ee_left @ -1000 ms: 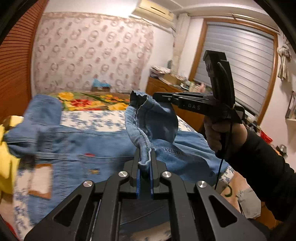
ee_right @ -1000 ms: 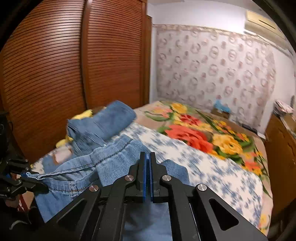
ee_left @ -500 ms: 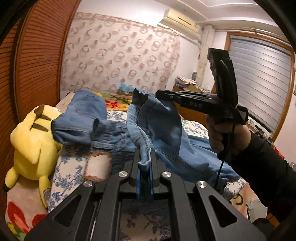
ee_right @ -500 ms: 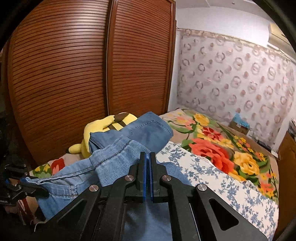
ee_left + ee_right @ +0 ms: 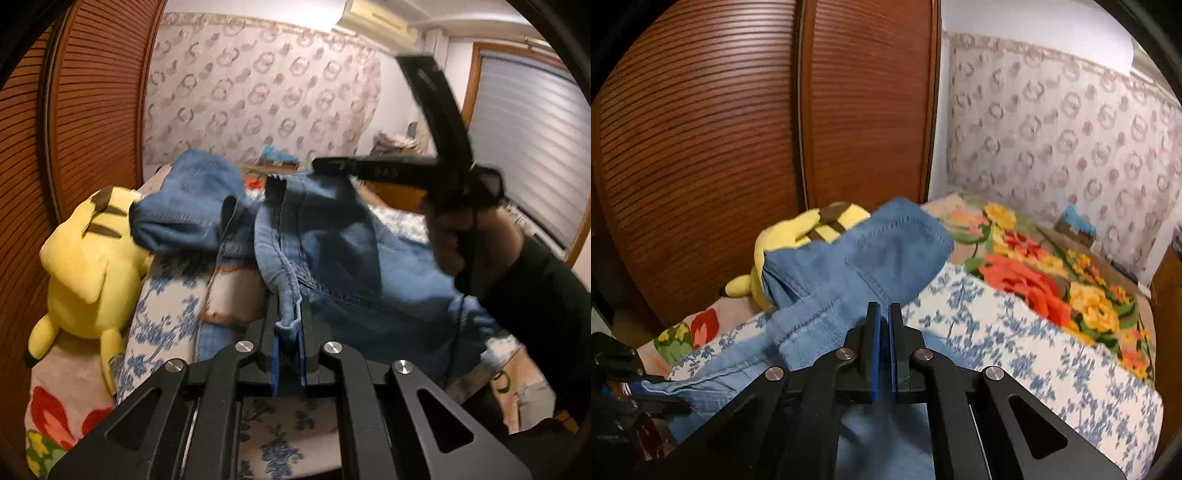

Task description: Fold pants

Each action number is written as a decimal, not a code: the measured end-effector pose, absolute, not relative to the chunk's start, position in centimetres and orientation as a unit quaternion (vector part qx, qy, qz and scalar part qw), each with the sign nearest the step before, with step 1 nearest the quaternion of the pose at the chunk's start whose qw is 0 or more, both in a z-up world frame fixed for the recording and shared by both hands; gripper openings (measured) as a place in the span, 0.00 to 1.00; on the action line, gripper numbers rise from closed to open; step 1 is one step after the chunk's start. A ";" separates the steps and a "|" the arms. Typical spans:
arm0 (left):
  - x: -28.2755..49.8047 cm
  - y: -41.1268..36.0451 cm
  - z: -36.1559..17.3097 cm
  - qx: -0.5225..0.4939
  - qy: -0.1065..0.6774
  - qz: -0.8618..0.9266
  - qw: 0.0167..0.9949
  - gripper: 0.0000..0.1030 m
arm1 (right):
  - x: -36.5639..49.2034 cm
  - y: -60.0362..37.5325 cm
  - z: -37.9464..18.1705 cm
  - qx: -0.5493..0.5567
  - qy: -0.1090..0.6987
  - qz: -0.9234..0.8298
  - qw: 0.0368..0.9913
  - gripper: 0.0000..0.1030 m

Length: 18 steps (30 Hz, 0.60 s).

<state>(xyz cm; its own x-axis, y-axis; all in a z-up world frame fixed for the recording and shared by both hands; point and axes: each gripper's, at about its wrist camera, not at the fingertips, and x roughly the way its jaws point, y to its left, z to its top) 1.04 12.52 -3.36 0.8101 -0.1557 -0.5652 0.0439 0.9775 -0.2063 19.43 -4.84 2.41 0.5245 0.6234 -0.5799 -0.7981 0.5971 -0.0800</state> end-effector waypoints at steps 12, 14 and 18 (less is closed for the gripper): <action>1.6 13.9 -5.0 -0.121 0.325 -0.030 0.938 0.45 | 19.9 -12.5 4.2 -0.194 0.276 0.358 0.871 0.39; 1.5 13.7 -4.6 -0.117 0.319 -0.024 0.940 0.45 | 19.5 -14.6 4.2 -0.194 0.284 0.343 0.874 0.39; 2.1 13.2 -4.0 -0.110 0.313 -0.022 0.943 0.45 | 17.5 -18.2 4.7 -0.195 0.289 0.316 0.882 0.40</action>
